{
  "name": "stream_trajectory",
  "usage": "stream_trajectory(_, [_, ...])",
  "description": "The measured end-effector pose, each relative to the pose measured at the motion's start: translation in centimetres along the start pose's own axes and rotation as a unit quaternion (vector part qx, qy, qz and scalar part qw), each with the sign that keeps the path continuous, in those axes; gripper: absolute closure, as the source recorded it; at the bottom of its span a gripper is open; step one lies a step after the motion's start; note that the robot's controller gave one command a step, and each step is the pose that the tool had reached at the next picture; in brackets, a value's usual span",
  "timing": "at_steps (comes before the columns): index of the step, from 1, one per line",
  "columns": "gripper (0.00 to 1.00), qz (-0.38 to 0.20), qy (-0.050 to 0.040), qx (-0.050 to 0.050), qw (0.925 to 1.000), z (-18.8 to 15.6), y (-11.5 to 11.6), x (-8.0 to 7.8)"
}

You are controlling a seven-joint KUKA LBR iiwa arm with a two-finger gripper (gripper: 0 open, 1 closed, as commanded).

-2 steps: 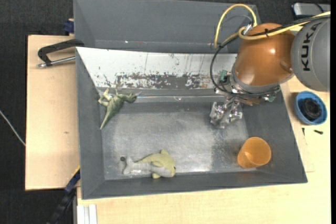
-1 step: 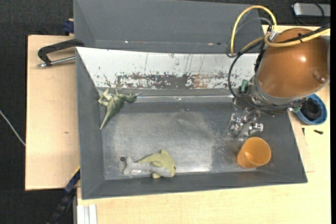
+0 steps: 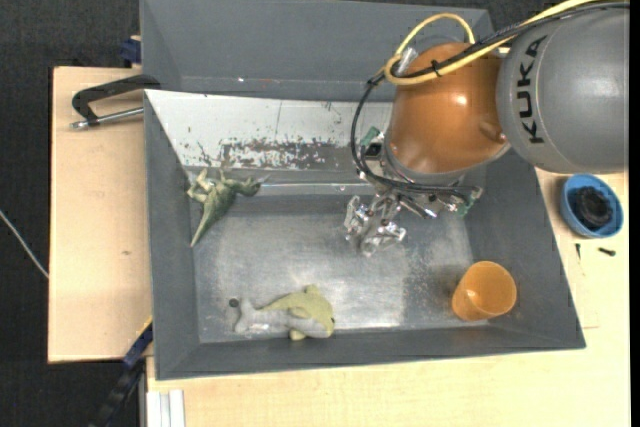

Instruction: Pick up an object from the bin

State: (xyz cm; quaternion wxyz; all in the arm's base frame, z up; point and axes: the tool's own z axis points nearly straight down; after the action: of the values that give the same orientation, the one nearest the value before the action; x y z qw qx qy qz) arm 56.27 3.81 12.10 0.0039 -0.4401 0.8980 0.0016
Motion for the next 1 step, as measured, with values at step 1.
stream_trajectory(1, [0.00,0.002,0.0011,0.001,1.0000,-0.06,-0.21,0.25])
